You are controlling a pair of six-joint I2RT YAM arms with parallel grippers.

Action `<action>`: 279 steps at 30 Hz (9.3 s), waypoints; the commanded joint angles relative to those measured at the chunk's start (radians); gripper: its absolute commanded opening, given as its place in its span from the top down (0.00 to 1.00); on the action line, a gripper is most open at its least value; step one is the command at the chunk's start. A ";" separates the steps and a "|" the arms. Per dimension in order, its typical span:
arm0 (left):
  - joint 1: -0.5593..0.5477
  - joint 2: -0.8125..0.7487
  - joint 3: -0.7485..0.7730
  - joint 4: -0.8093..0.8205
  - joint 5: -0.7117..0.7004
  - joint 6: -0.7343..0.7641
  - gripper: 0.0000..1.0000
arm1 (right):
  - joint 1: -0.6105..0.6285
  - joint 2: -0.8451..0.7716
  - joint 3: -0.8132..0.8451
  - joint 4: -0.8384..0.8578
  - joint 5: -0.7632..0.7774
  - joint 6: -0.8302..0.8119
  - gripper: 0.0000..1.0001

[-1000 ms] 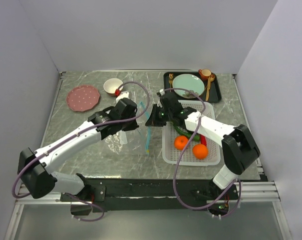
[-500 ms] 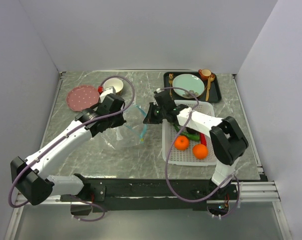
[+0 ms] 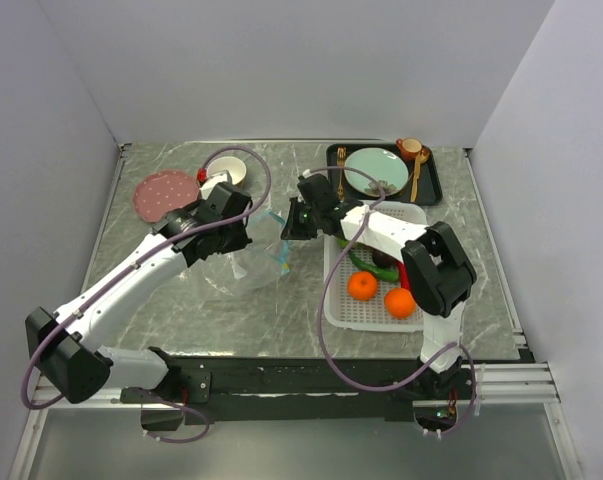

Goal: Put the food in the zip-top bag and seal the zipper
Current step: Open the zipper of the food storage bag at the center of the board, then pick up the fake fruit from the bin, then place the fake fruit in the zipper food storage bag, then pick up the fake fruit from the bin, then place the fake fruit in the zipper food storage bag.

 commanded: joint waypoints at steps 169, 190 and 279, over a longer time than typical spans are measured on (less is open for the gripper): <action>0.115 0.028 -0.077 0.260 0.279 0.019 0.99 | 0.068 -0.662 -0.581 -0.385 0.589 0.218 0.00; 0.114 0.017 -0.076 0.268 0.301 0.074 0.99 | 0.050 -0.556 -0.513 -0.325 0.587 0.172 0.72; 0.114 -0.087 -0.074 0.276 0.245 0.038 0.99 | 0.117 -0.448 -0.309 -0.056 0.168 0.070 0.18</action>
